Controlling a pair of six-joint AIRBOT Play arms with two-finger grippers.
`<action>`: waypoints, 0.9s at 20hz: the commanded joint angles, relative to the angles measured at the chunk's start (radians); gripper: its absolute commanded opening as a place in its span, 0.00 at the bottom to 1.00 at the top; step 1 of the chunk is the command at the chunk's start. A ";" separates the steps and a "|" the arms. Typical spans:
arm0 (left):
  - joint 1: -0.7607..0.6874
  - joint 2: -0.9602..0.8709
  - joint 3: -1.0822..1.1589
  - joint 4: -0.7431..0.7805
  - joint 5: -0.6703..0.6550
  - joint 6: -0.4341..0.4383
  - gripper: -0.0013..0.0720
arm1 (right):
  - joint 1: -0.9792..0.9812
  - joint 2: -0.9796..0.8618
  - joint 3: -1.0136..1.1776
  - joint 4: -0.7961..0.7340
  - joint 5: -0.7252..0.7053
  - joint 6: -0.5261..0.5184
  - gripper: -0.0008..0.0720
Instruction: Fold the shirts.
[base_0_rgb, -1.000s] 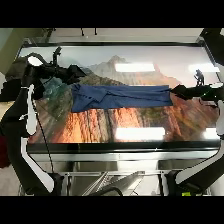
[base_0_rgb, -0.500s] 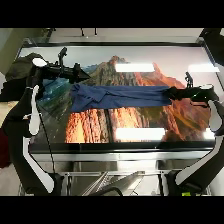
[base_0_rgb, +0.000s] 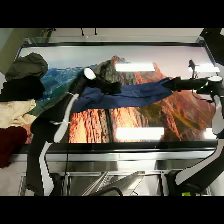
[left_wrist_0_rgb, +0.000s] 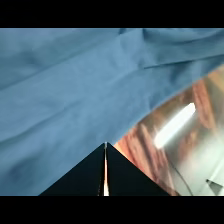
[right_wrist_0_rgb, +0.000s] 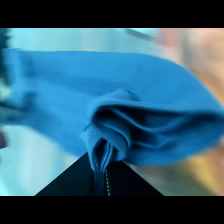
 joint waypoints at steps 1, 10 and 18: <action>-0.151 -0.087 0.001 0.080 0.175 -0.126 0.04 | -0.002 0.124 0.015 0.081 0.128 0.027 0.04; -0.280 -0.145 0.078 -0.027 0.179 -0.163 0.04 | -0.118 0.274 0.017 0.107 0.204 0.039 0.04; -0.105 0.099 0.033 -0.078 -0.169 -0.055 0.04 | 0.043 0.260 0.017 0.095 0.158 0.071 0.04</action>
